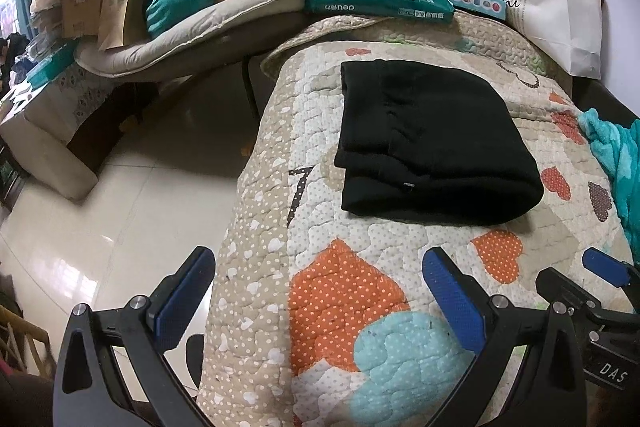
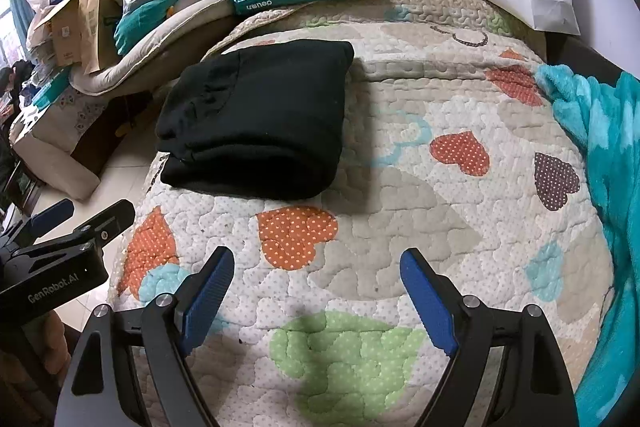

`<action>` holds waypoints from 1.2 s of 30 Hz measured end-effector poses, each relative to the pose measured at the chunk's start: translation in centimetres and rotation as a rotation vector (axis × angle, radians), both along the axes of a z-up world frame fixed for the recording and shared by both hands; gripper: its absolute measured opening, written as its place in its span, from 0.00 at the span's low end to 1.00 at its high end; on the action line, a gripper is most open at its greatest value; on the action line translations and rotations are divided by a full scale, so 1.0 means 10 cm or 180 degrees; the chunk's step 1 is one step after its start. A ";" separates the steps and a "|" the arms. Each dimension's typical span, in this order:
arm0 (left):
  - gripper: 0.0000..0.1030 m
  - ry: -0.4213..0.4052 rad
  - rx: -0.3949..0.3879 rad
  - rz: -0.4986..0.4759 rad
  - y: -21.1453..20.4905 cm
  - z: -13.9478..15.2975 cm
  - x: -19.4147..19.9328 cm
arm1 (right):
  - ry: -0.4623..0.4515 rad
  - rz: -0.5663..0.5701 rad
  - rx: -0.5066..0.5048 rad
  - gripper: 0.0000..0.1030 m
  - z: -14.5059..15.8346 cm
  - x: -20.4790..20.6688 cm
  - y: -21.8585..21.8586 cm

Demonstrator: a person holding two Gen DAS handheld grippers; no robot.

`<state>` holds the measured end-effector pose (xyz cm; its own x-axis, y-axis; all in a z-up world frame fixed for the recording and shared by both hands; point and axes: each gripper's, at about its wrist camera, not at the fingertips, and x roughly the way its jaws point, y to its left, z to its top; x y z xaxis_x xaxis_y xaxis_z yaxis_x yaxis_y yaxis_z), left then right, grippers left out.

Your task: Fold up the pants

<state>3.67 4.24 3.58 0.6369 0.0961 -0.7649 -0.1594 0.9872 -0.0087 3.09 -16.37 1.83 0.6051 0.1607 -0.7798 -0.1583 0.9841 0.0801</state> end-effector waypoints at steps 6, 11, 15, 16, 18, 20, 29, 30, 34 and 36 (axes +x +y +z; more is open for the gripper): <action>1.00 0.0013 -0.0037 -0.0008 0.00 -0.01 0.00 | 0.0037 -0.0014 -0.0002 0.87 -0.02 0.00 0.00; 1.00 0.0043 -0.0086 -0.0003 0.00 -0.03 0.01 | 0.0057 -0.0024 0.0003 0.87 -0.04 0.00 0.00; 1.00 0.0070 -0.0121 0.0001 0.01 -0.05 0.02 | 0.0075 -0.0030 0.0001 0.87 -0.05 0.00 0.00; 1.00 0.0073 -0.0126 -0.0001 0.01 -0.05 0.02 | 0.0080 -0.0031 0.0002 0.87 -0.05 0.01 0.00; 1.00 0.0078 -0.0140 -0.0005 0.01 -0.05 0.02 | 0.0086 -0.0031 0.0004 0.88 -0.06 0.01 0.00; 1.00 0.0083 -0.0160 -0.0016 0.01 -0.05 0.02 | 0.0086 -0.0032 0.0002 0.88 -0.06 0.01 0.00; 1.00 0.0110 -0.0439 -0.0099 0.03 -0.06 0.02 | 0.0093 -0.0044 -0.0010 0.88 -0.07 0.02 -0.01; 1.00 0.0101 -0.0543 -0.0153 0.03 -0.05 0.02 | 0.0089 -0.0054 -0.0032 0.88 -0.08 0.02 -0.01; 1.00 0.0031 -0.0700 -0.0308 -0.02 0.00 0.00 | 0.0002 -0.0122 -0.0222 0.88 -0.05 0.03 -0.01; 1.00 0.0011 -0.0677 -0.0371 -0.06 0.02 0.00 | -0.0011 -0.0153 -0.0219 0.88 -0.04 0.03 -0.04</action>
